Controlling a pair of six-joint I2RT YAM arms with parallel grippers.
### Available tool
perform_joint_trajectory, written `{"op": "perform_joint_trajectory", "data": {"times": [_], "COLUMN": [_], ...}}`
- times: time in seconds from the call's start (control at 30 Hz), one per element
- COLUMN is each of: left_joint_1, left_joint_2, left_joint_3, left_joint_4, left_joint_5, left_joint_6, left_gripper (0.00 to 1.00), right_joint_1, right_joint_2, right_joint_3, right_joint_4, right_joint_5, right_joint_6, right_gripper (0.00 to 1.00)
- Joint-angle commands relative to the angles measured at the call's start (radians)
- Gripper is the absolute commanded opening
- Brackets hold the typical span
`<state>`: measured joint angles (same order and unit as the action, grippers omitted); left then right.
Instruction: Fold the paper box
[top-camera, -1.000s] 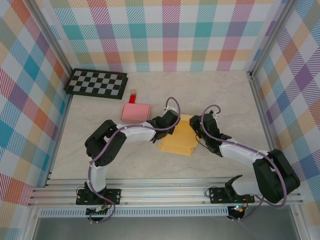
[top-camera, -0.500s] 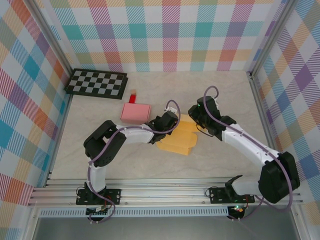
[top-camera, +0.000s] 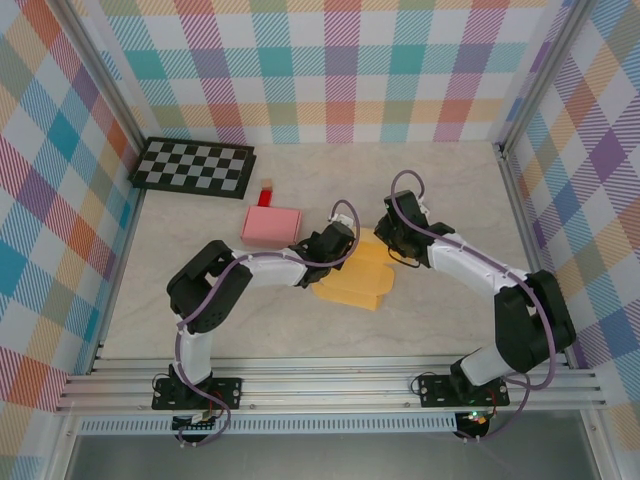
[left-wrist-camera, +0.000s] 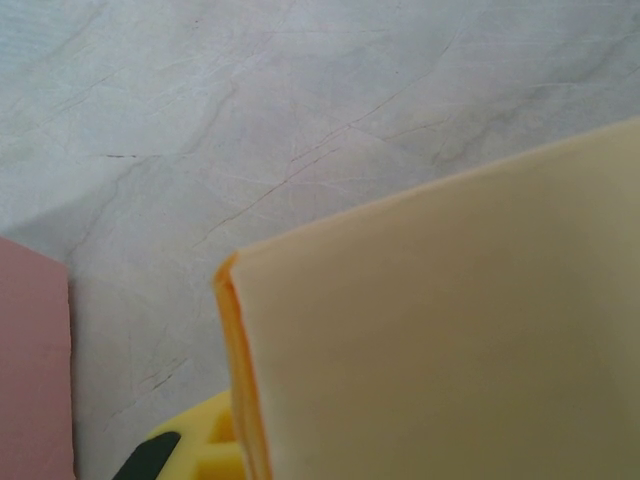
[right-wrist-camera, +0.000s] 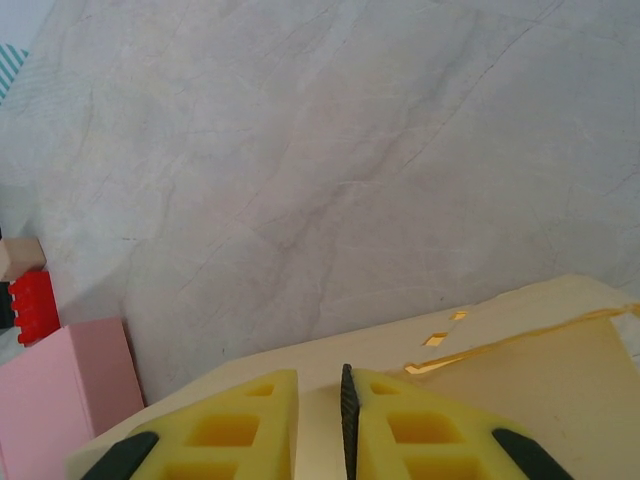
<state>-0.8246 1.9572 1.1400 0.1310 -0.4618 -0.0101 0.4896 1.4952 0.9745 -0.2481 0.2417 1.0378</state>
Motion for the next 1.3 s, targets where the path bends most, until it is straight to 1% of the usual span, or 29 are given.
{"op": "perform_joint_trajectory", "data": {"times": [0.0,0.07,0.13,0.33,0.4,0.6,0.77,0.83,0.97,1.03,1.1,1.17,1.2,1.27], "left_joint_1": [0.017,0.026,0.034,0.065,0.071,0.1,0.105,0.106,0.105,0.105,0.105,0.106,0.105,0.106], "left_joint_2": [0.034,0.03,0.021,-0.013,-0.012,-0.012,0.014,0.027,0.057,0.069,0.07,0.061,0.053,0.038], "left_joint_3": [-0.042,-0.037,-0.037,-0.047,-0.044,-0.041,-0.015,0.001,0.049,0.064,0.061,0.047,0.037,0.017], "left_joint_4": [-0.102,-0.111,-0.114,-0.102,-0.099,-0.067,-0.042,-0.046,-0.108,-0.14,-0.15,-0.141,-0.131,-0.109], "left_joint_5": [0.029,0.04,0.051,0.107,0.106,0.111,0.123,0.108,0.022,-0.014,-0.034,-0.027,-0.015,0.013], "left_joint_6": [0.062,0.052,0.036,0.008,0.006,-0.042,-0.066,-0.07,-0.101,-0.119,-0.128,-0.124,-0.12,-0.106], "left_gripper": [0.08,0.15,0.24,0.37,0.38,0.38,0.35,0.3,0.09,0.05,0.04,0.04,0.06,0.12], "right_joint_1": [0.0,-0.002,0.0,-0.001,0.0,0.0,0.0,0.0,0.0,0.0,0.0,0.0,0.0,0.0], "right_joint_2": [0.027,0.028,0.032,0.042,0.043,0.043,0.039,0.039,0.036,0.038,0.04,0.044,0.047,0.051], "right_joint_3": [-0.023,-0.023,-0.021,-0.017,-0.016,-0.014,-0.022,-0.024,-0.03,-0.028,-0.025,-0.023,-0.022,-0.02], "right_joint_4": [-0.018,-0.024,-0.031,-0.043,-0.045,-0.048,-0.044,-0.045,-0.048,-0.053,-0.054,-0.055,-0.054,-0.056], "right_joint_5": [-0.018,-0.016,-0.015,-0.015,-0.015,-0.025,-0.033,-0.036,-0.031,-0.027,-0.025,-0.025,-0.024,-0.022], "right_joint_6": [0.001,-0.002,-0.004,-0.002,-0.006,-0.014,-0.015,-0.013,-0.006,-0.004,-0.004,-0.003,-0.003,-0.004], "right_gripper": [0.21,0.21,0.2,0.19,0.19,0.18,0.18,0.18,0.18,0.18,0.18,0.18,0.18,0.18]}}
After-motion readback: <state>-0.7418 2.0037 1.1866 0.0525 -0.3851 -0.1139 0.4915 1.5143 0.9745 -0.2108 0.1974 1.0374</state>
